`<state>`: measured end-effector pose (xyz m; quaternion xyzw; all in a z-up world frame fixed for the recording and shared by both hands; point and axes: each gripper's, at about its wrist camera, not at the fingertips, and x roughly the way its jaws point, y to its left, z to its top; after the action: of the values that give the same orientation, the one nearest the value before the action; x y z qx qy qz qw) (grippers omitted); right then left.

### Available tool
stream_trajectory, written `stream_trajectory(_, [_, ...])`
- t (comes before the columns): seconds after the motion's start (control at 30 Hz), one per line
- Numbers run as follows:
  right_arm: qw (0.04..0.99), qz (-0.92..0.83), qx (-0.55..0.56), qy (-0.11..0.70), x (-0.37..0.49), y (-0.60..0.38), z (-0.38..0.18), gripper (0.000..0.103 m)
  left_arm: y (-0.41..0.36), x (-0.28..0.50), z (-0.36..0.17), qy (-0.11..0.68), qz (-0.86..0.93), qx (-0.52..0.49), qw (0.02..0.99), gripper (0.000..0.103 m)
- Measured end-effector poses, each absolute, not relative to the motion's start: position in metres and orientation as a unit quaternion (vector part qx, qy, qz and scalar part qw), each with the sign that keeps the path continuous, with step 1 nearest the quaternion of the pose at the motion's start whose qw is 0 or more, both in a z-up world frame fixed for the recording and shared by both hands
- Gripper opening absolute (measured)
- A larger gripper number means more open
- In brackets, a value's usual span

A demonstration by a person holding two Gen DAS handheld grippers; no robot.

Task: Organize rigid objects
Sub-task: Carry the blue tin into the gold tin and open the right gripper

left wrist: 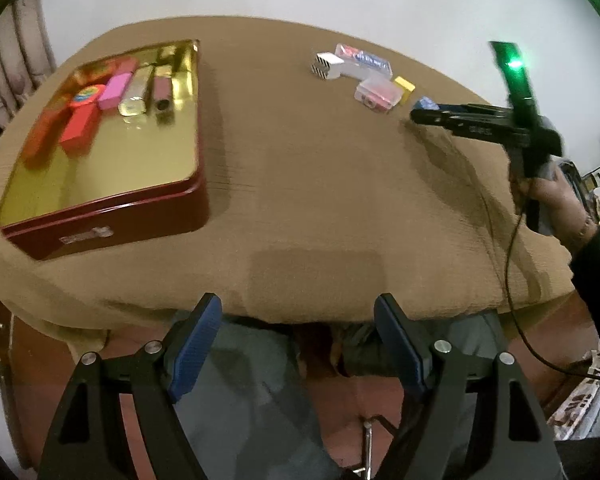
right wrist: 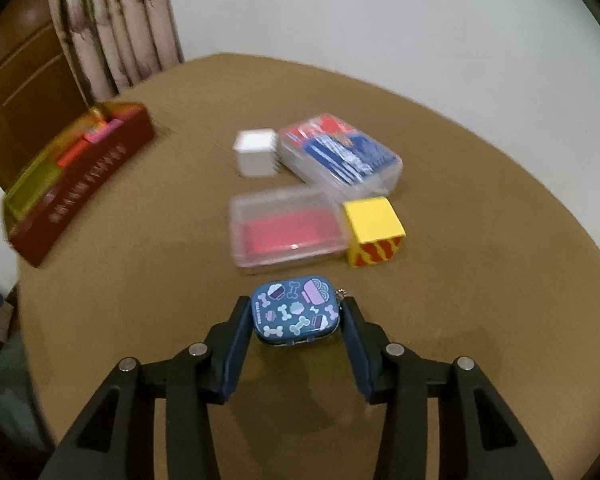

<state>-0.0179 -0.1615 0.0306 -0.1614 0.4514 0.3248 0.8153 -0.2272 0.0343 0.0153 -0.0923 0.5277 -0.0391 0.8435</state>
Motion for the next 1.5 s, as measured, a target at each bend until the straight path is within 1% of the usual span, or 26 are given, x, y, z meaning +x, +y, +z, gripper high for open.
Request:
stream_trajectory(0.13, [0.814,0.378,-0.148,0.414,-0.048,-0.129,0.077,0.045,0.044,-0.241,0.021,0.515,-0.026,-0.102,0.851,0.075])
stream_trajectory(0.27, [0.789,0.455,-0.162,0.379,-0.068,-0.059,0.118,0.045,0.063,-0.254,0.021,0.513,-0.010,-0.120,0.850,0.075])
stream_trajectory(0.4, [0.759,0.499,-0.209,0.362,-0.075,0.017,0.131,0.045,0.085,-0.269,0.019,0.510,0.003,-0.145,0.848,0.075])
stream_trajectory(0.57, [0.721,0.530,-0.248,0.371,-0.081,0.098,0.117,0.045,0.109,-0.281,0.019,0.498,0.025,-0.152,0.853,0.075])
stream_trajectory(0.67, [0.698,0.537,-0.279,0.383,-0.082,0.139,0.093,0.045,0.120,-0.285,0.018,0.493,0.033,-0.155,0.855,0.075])
stream_trajectory(0.87, [0.659,0.542,-0.333,0.401,-0.080,0.187,0.050,0.045,0.134,-0.285,0.012,0.496,0.029,-0.174,0.850,0.075])
stream_trajectory(1.07, [0.642,0.535,-0.375,0.401,-0.074,0.211,0.029,0.045,0.140,-0.283,0.007,0.502,0.027,-0.180,0.846,0.075])
stream_trajectory(1.23, [0.636,0.533,-0.387,0.401,-0.068,0.221,0.014,0.046,0.142,-0.281,0.000,0.513,0.025,-0.186,0.838,0.075])
stream_trajectory(1.37, [0.645,0.527,-0.381,0.401,-0.064,0.224,0.011,0.046,0.143,-0.283,-0.001,0.516,0.023,-0.188,0.835,0.075])
stream_trajectory(1.43, [0.653,0.520,-0.385,0.393,-0.066,0.225,0.015,0.049,0.142,-0.282,-0.002,0.518,0.023,-0.188,0.834,0.075])
stream_trajectory(1.5, [0.663,0.520,-0.380,0.381,-0.069,0.223,0.024,0.049,0.142,-0.283,-0.002,0.518,0.023,-0.189,0.834,0.075])
